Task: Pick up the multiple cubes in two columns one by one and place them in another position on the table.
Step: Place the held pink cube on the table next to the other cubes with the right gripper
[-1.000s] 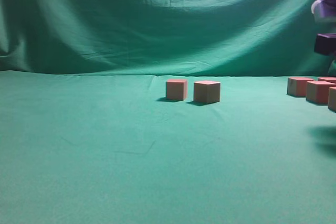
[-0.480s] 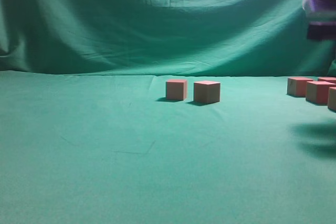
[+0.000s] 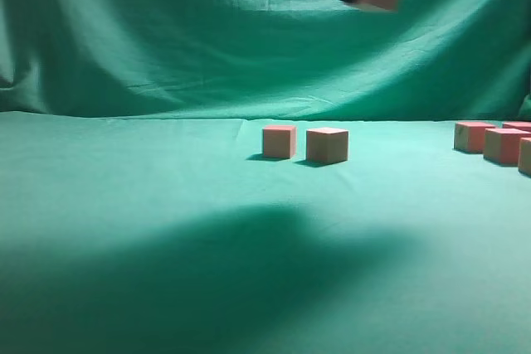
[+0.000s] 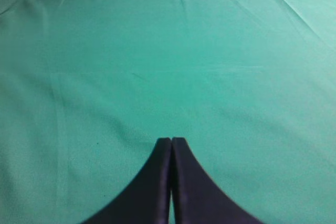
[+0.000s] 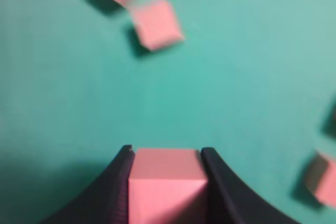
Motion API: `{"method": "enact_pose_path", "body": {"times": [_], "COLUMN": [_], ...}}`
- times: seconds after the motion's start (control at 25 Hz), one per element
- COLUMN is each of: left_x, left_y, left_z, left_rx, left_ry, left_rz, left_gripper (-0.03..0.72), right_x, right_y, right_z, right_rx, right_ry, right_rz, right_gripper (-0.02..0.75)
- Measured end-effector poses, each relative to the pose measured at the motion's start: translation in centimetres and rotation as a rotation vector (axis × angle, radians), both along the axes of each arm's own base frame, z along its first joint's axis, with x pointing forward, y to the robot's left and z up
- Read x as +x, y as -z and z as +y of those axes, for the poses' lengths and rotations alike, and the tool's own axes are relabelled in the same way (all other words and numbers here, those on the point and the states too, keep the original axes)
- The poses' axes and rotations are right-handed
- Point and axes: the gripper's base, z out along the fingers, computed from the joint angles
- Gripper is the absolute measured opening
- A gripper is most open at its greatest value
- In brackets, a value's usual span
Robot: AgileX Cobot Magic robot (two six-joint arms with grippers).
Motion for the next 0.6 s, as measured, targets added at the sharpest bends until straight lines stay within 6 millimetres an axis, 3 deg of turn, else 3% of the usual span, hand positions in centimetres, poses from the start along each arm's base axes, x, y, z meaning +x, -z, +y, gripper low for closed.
{"method": "enact_pose_path", "body": {"times": [0.12, 0.24, 0.4, 0.6], "left_x": [0.0, 0.0, 0.0, 0.0], "left_y": [0.0, 0.0, 0.0, 0.0], "left_z": [0.0, 0.0, 0.0, 0.0], "left_rx": [0.000, 0.000, 0.000, 0.000], "left_ry": [0.000, 0.000, 0.000, 0.000], "left_rz": [0.000, 0.000, 0.000, 0.000], "left_gripper": [0.000, 0.000, 0.000, 0.000], "right_x": [0.2, 0.9, 2.6, 4.1], "right_y": [-1.6, -1.7, -0.1, 2.6], "right_z": [4.2, 8.1, 12.6, 15.1], "right_rx": [-0.015, -0.040, -0.038, -0.040], "right_ry": [-0.115, -0.177, -0.186, -0.080], "right_rz": [-0.061, -0.056, -0.074, -0.056], "right_gripper": [0.278, 0.278, 0.278, 0.278]}}
